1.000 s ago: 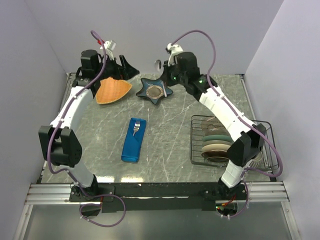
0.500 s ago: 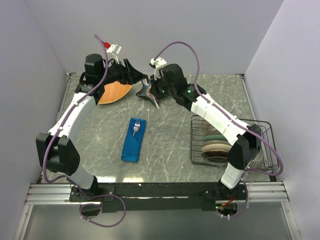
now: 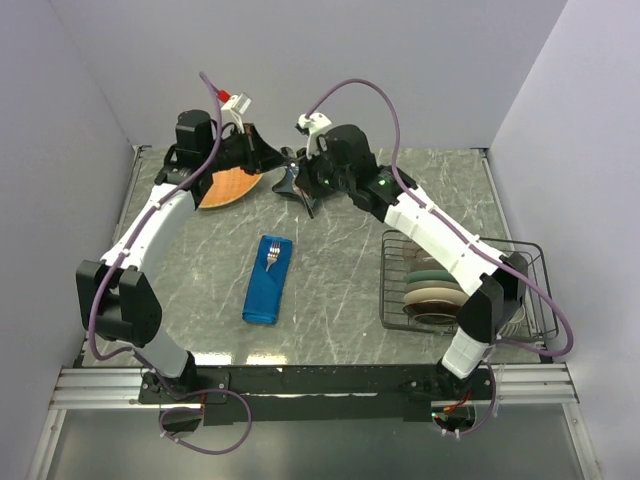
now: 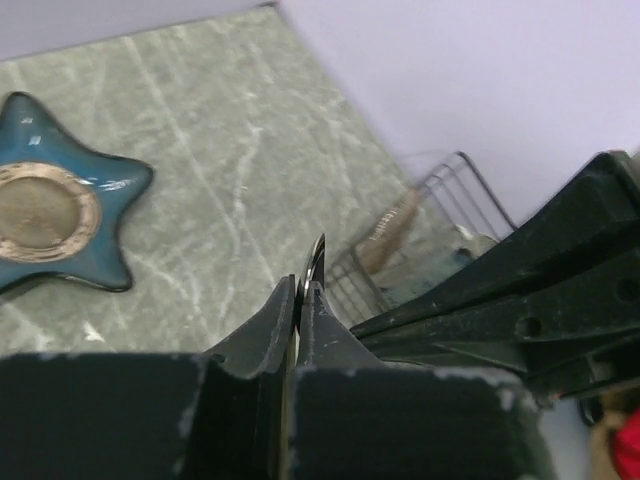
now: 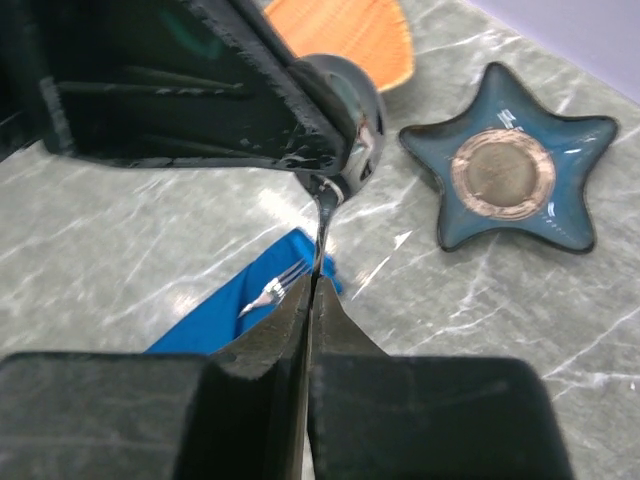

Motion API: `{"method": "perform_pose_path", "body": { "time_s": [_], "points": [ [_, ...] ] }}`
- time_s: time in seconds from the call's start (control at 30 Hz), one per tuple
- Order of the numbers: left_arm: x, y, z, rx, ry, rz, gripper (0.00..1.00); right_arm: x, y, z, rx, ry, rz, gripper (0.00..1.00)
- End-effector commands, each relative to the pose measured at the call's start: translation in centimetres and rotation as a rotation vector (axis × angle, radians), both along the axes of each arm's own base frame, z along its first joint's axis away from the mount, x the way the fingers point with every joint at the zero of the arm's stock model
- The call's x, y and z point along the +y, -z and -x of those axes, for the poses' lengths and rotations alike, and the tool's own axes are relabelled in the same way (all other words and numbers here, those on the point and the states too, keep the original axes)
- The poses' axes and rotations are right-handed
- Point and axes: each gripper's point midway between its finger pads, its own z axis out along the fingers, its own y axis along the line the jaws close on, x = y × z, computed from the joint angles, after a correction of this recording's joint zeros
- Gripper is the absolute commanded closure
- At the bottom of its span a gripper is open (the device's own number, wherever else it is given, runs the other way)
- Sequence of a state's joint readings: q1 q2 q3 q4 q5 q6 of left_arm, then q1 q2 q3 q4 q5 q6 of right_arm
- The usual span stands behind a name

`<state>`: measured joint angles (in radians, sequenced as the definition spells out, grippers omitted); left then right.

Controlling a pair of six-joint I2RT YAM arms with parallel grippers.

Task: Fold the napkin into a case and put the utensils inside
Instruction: Pass from the right arm to the left, then pass from the left arm to the right

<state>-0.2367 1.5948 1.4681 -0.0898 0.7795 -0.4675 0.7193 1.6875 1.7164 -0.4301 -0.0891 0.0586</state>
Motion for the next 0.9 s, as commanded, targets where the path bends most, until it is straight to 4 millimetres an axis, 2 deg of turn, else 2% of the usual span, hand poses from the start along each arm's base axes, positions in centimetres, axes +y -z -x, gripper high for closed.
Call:
{"method": "perform_pose_path", "body": {
  "time_s": [0.0, 0.03, 0.07, 0.1, 0.13, 0.17, 0.2, 0.27, 0.3, 0.33, 0.43, 0.67, 0.87],
  "points": [
    [-0.8, -3.3, 3.8, -0.116, 0.256, 0.107, 0.99, 1.6, -4.9, 2.7, 0.015, -0.220, -0.117, 0.70],
    [-0.2, -3.5, 3.9, -0.123, 0.254, 0.118, 0.99, 1.6, -5.5, 3.3, 0.032, -0.273, -0.144, 0.60],
    [0.1, -4.1, 4.2, -0.136, 0.256, 0.130, 0.99, 1.4, -5.7, 3.9, 0.047, -0.323, -0.162, 0.39],
    [0.3, -3.8, 4.3, -0.136, 0.260, 0.132, 0.99, 0.6, -6.0, 4.4, 0.069, -0.407, -0.197, 0.26],
    [0.4, -4.5, 5.0, -0.184, 0.304, 0.137, 0.99, 0.1, -5.5, 4.8, 0.092, -0.435, -0.211, 0.15],
    [0.5, -4.8, 5.5, -0.180, 0.329, 0.153, 0.99, -0.5, -5.4, 5.0, 0.104, -0.461, -0.229, 0.08],
    [0.5, -4.6, 6.0, -0.176, 0.354, 0.163, 0.99, -1.2, -5.5, 5.0, 0.127, -0.498, -0.269, 0.08],
    [0.5, -5.9, 7.2, -0.225, 0.395, 0.197, 0.99, -1.7, -4.5, 4.7, 0.187, -0.486, -0.287, 0.14],
    [0.5, -5.7, 7.5, -0.234, 0.399, 0.210, 0.99, -2.1, -4.4, 4.5, 0.216, -0.481, -0.294, 0.17],
    [0.5, -6.5, 8.0, -0.273, 0.408, 0.231, 0.99, -1.9, -3.9, 4.8, 0.255, -0.514, -0.305, 0.23],
    [0.5, -6.7, 7.9, -0.272, 0.391, 0.253, 0.99, -1.7, -4.2, 6.1, 0.321, -0.574, -0.361, 0.28],
    [0.6, -7.2, 7.9, -0.328, 0.375, 0.270, 0.99, -1.4, -5.5, 8.5, 0.351, -0.668, -0.462, 0.32],
    [0.7, -8.0, 7.6, -0.364, 0.345, 0.295, 0.99, -0.8, -5.0, 8.4, 0.369, -0.667, -0.453, 0.43]
  ]
}}
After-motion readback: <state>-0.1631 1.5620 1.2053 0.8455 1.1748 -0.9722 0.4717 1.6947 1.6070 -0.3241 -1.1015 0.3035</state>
